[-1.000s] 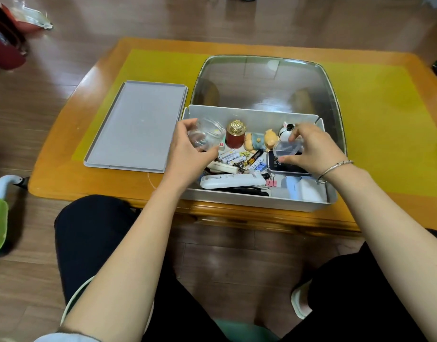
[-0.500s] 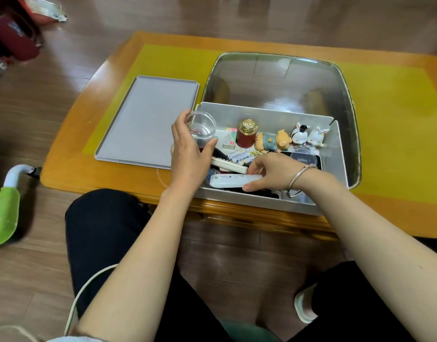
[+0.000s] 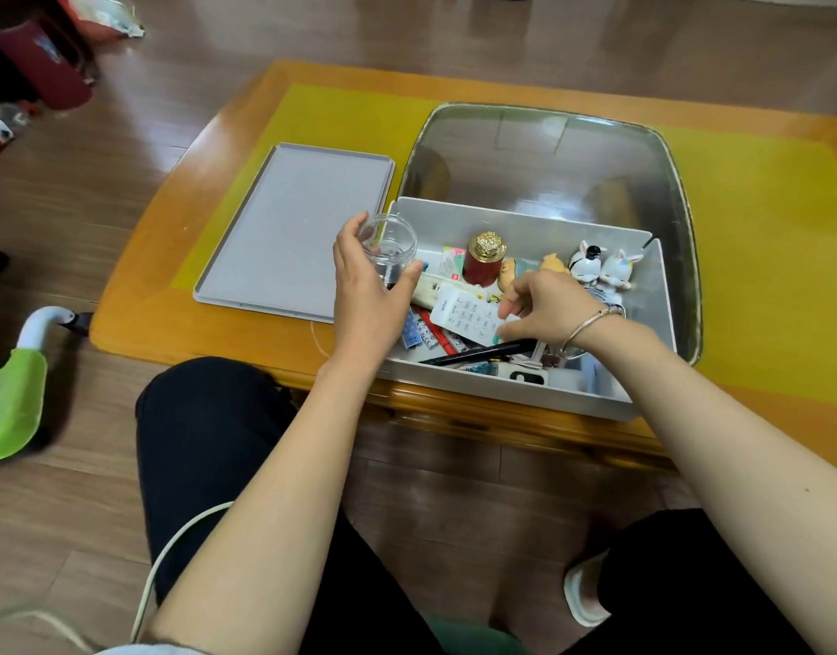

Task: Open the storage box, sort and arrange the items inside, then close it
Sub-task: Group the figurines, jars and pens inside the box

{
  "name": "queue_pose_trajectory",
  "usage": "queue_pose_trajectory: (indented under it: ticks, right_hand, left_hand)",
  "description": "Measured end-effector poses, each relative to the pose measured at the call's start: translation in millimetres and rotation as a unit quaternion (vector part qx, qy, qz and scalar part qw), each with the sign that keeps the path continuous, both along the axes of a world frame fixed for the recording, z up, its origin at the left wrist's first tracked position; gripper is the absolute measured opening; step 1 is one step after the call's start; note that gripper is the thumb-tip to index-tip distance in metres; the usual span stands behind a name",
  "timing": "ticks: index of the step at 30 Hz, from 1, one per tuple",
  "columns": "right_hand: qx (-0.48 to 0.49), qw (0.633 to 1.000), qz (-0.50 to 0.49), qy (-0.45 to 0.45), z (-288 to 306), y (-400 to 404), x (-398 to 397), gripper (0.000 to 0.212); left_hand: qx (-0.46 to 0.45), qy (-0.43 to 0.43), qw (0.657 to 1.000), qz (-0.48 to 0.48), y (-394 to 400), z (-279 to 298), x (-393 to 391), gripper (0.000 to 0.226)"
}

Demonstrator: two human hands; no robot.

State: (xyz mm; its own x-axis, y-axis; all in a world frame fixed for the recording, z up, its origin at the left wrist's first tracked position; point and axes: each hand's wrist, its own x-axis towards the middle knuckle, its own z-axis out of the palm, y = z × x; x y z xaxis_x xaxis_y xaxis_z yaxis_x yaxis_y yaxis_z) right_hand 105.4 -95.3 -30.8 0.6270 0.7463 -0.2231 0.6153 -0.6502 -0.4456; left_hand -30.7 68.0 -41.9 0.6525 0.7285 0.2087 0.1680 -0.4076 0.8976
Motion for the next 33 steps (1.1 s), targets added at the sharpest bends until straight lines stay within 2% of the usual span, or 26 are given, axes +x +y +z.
queue_pose_trajectory:
  ticks: [3,6,8,10,13,15,17,21,24,28,30,33]
  right_hand:
    - [-0.016,1.000,0.007,0.020,-4.2,-0.5,0.5,0.035]
    - [-0.020,0.999,0.022,0.025,-6.7,5.9,-2.1,0.029]
    - [0.030,0.999,-0.011,-0.005,-7.4,10.5,-2.9,0.023]
    - [0.060,0.996,-0.038,-0.055,-5.3,12.4,-2.5,0.028]
    - [0.036,0.989,0.010,-0.144,4.1,8.8,-3.1,0.042]
    - [0.043,0.992,0.074,-0.087,11.2,5.7,-6.9,0.034]
    - [-0.004,0.990,0.141,-0.002,12.6,4.2,-18.9,0.027]
    - [-0.080,0.977,0.197,-0.008,-0.4,14.9,-30.8,0.018]
    - [-0.106,0.975,0.191,-0.036,-7.4,25.9,-31.2,0.010]
    - [-0.030,0.987,0.126,-0.100,-9.8,29.9,-21.8,0.010]
    - [0.005,0.991,0.104,-0.079,-6.6,25.8,-16.0,0.009]
    - [-0.003,0.992,0.122,-0.039,-1.1,19.1,-13.4,0.008]
  left_hand:
    - [0.002,-0.004,1.000,0.000,1.4,-2.1,0.4,0.074]
    - [0.013,-0.003,1.000,-0.002,1.1,-4.3,1.0,0.074]
    - [0.015,-0.005,1.000,-0.002,1.3,-5.1,1.1,0.074]
    - [0.016,-0.007,1.000,-0.002,1.9,-5.1,0.6,0.074]
    - [0.019,-0.002,1.000,-0.006,1.5,-4.6,0.1,0.075]
    - [0.019,-0.002,1.000,-0.005,1.7,-4.6,0.6,0.075]
    - [0.023,0.001,1.000,-0.001,1.5,-4.7,0.6,0.075]
    - [0.026,0.001,1.000,-0.002,1.6,-5.1,0.5,0.075]
    - [0.023,0.003,1.000,-0.006,1.7,-5.4,0.2,0.075]
    - [0.025,0.005,1.000,-0.007,1.4,-4.7,-0.1,0.075]
    - [0.025,0.008,1.000,-0.006,1.2,-4.2,-0.2,0.075]
    - [0.030,0.015,0.999,-0.007,0.0,-3.9,0.5,0.075]
